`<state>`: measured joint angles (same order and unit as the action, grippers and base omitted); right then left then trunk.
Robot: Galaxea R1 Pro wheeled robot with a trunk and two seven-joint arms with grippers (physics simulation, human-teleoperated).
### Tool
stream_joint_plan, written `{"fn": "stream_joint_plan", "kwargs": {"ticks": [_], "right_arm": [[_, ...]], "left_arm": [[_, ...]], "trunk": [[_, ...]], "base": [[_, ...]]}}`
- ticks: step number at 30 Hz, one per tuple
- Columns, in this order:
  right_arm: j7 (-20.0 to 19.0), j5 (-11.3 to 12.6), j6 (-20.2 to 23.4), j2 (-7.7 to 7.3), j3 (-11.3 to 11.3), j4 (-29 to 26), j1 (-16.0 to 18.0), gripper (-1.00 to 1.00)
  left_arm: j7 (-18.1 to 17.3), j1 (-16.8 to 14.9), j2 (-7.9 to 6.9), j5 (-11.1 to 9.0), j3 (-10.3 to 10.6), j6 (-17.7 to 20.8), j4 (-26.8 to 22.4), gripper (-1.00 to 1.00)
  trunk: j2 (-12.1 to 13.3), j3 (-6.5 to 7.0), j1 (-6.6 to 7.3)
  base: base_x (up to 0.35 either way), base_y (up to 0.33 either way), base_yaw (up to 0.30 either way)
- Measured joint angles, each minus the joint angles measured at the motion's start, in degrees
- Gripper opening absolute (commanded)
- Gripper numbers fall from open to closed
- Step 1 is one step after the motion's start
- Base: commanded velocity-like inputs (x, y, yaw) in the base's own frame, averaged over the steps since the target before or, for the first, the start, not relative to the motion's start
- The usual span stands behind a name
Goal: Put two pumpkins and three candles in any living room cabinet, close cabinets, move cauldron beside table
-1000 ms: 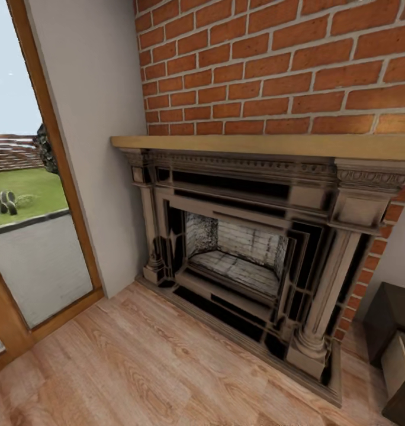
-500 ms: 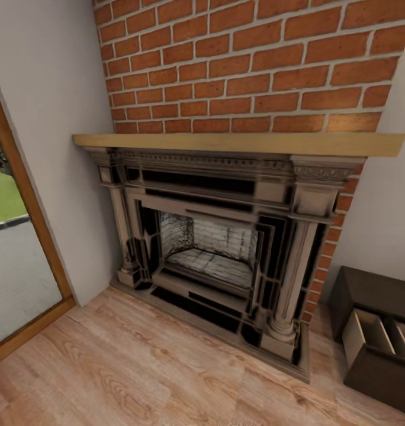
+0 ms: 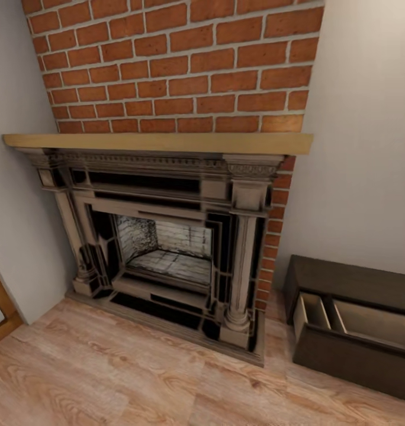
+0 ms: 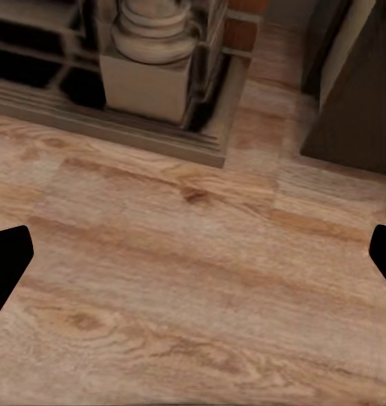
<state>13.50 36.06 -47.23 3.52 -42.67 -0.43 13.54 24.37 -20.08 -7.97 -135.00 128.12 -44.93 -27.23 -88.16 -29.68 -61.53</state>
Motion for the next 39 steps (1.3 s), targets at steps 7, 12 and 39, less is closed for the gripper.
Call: {"fn": "stream_joint_plan", "kwargs": {"ticks": [7,12,39], "right_arm": [[0.00,0.00,0.03,-0.02,0.00,0.00,0.02,1.00],[0.00,0.00,0.04,-0.02,-0.01,-0.03,0.02,1.00],[0.14,-0.24,-9.52,-0.31,-0.07,0.99,-4.13,1.00]], "left_arm": [[0.00,0.00,0.14,0.00,0.01,0.24,0.01,-1.00],[0.02,-0.01,0.15,0.00,-0.01,0.28,0.06,-1.00],[-5.03,7.71,0.32,0.00,0.10,2.05,7.02,-1.00]], "trunk": [[0.00,0.00,0.00],[0.00,0.00,0.00],[0.00,0.34,0.00]], "base": [[0.000,-0.336,-0.283],[0.000,-0.159,-0.280],[0.000,-0.005,-0.277]]}}
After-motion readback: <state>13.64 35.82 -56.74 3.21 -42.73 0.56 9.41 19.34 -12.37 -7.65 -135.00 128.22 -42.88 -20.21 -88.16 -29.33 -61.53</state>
